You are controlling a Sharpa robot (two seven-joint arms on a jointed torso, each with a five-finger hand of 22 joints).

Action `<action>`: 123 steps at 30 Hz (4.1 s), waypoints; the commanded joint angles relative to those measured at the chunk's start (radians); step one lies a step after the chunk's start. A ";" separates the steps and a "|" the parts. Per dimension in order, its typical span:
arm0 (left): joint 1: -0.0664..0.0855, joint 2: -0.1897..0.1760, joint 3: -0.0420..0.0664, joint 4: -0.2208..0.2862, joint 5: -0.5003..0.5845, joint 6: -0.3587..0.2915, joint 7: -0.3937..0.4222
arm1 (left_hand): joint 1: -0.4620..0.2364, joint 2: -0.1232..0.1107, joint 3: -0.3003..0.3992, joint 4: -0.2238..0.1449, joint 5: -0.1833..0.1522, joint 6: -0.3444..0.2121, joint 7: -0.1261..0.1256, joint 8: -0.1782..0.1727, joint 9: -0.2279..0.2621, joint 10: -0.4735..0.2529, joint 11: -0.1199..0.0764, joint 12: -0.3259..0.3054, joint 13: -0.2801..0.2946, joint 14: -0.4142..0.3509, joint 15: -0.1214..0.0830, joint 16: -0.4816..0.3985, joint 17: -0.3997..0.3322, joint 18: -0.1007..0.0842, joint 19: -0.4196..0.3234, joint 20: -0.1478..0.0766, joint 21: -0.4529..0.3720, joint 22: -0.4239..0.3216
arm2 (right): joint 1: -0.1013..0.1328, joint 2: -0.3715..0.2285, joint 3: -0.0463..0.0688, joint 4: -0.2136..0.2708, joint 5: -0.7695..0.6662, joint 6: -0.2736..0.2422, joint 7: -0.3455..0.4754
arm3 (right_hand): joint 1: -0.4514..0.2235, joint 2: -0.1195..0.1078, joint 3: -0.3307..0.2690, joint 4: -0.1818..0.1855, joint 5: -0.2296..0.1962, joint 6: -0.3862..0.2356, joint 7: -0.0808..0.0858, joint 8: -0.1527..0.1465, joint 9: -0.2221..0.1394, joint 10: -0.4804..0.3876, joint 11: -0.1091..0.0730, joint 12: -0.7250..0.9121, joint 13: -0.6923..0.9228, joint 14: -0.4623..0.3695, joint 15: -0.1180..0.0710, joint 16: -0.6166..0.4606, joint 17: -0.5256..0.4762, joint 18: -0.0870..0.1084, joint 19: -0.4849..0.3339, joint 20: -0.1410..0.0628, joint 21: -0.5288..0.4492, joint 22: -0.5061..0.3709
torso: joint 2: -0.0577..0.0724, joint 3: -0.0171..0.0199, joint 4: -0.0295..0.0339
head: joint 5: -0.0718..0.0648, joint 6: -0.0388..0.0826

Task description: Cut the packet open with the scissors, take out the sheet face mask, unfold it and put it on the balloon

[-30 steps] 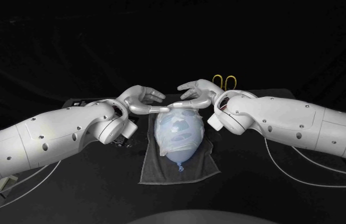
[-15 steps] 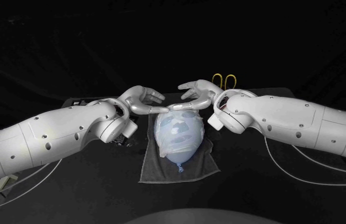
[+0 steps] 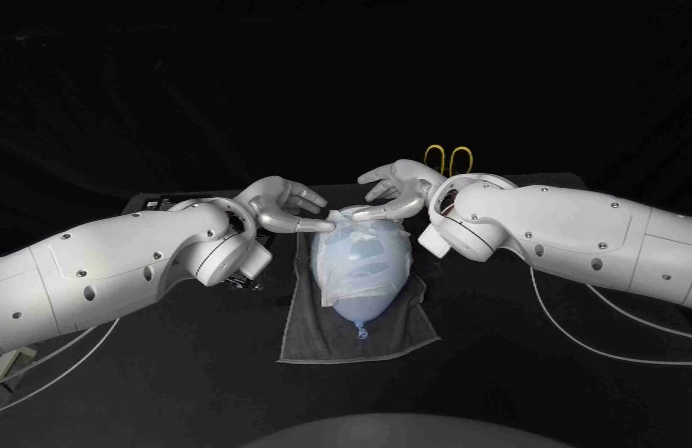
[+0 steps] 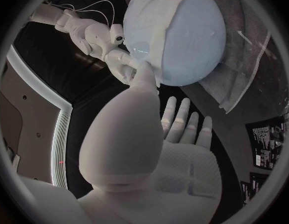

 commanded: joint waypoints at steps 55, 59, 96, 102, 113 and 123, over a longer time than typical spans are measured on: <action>-0.038 -0.102 0.004 0.106 0.001 -0.022 0.152 | -0.107 -0.059 -0.119 0.003 0.000 -0.080 0.129 -0.060 -0.035 -0.029 0.073 -0.047 -0.001 -0.032 0.078 -0.044 -0.020 0.010 -0.003 0.003 0.002 0.000 | -0.002 -0.023 -0.002 0.022 0.148 -0.145 0.151 | -0.124 0.043 0.006 -0.020 -0.006 0.256 0.143 0.110 0.064 0.095 -0.013 0.071 -0.009 0.093 -0.014 0.112 0.009 0.007 0.020 0.000 0.027 0.017 | 0.001 0.0002 0.0001 | -0.004 0.026; -0.038 -0.064 0.004 0.080 -0.020 -0.016 0.101 | -0.136 -0.061 -0.120 0.003 -0.002 -0.101 0.131 -0.075 -0.042 -0.040 0.074 -0.053 -0.001 -0.045 0.081 -0.050 -0.024 0.010 -0.001 0.003 0.003 0.001 | -0.001 0.000 -0.002 -0.003 0.136 -0.107 0.125 | -0.127 0.042 -0.005 -0.020 -0.007 0.238 0.144 0.101 0.058 0.084 -0.012 0.065 -0.009 0.081 -0.013 0.103 0.005 0.005 0.015 0.000 0.026 0.015 | 0.002 0.0000 -0.0011 | -0.003 0.027; -0.037 0.032 0.004 0.053 -0.139 0.007 -0.041 | -0.145 -0.062 -0.121 0.002 -0.002 -0.126 0.130 -0.087 -0.047 -0.064 0.077 -0.062 0.001 -0.070 0.085 -0.061 -0.031 0.010 0.002 0.002 0.004 0.001 | 0.008 0.044 -0.002 -0.066 -0.008 0.001 0.032 | -0.076 0.028 -0.112 0.002 -0.006 0.124 0.146 0.065 0.028 0.033 -0.005 0.053 -0.006 0.020 -0.003 0.084 -0.015 -0.005 -0.010 0.000 0.024 0.008 | 0.001 0.0008 -0.0005 | -0.007 0.012; -0.037 0.034 0.004 0.065 -0.150 0.009 -0.039 | -0.132 -0.062 -0.120 0.002 -0.002 -0.121 0.130 -0.082 -0.045 -0.063 0.074 -0.060 0.002 -0.071 0.081 -0.062 -0.031 0.011 0.001 0.001 0.004 0.001 | 0.008 0.049 -0.002 -0.072 -0.044 0.003 0.003 | -0.044 0.030 -0.086 -0.004 -0.006 0.129 0.145 0.070 0.030 0.035 -0.005 0.057 -0.006 0.023 -0.004 0.092 -0.014 -0.004 -0.009 0.000 0.026 0.009 | 0.000 0.0009 -0.0010 | -0.008 0.007; -0.037 0.035 0.004 0.074 -0.164 0.001 -0.040 | -0.119 -0.061 -0.119 0.002 -0.002 -0.114 0.129 -0.075 -0.042 -0.060 0.071 -0.056 0.003 -0.067 0.077 -0.062 -0.029 0.013 0.001 0.001 0.004 0.001 | 0.008 0.054 -0.002 -0.075 -0.113 -0.010 -0.046 | 0.022 0.033 -0.025 -0.038 -0.007 0.146 0.145 0.085 0.037 0.046 -0.007 0.068 -0.006 0.041 -0.007 0.117 -0.011 -0.002 -0.001 0.000 0.032 0.013 | 0.000 0.0011 -0.0009 | -0.011 0.001; -0.037 0.033 0.004 0.072 -0.170 0.002 -0.049 | -0.111 -0.061 -0.118 0.002 -0.002 -0.108 0.129 -0.069 -0.040 -0.056 0.070 -0.053 0.004 -0.061 0.075 -0.060 -0.028 0.015 0.002 0.000 0.004 0.001 | 0.008 0.039 -0.003 -0.065 -0.208 -0.033 -0.064 | 0.067 0.028 0.011 -0.086 -0.008 0.169 0.145 0.102 0.046 0.058 -0.009 0.076 -0.005 0.056 -0.009 0.132 -0.011 0.001 0.004 0.000 0.035 0.015 | 0.000 0.0011 -0.0013 | -0.012 -0.010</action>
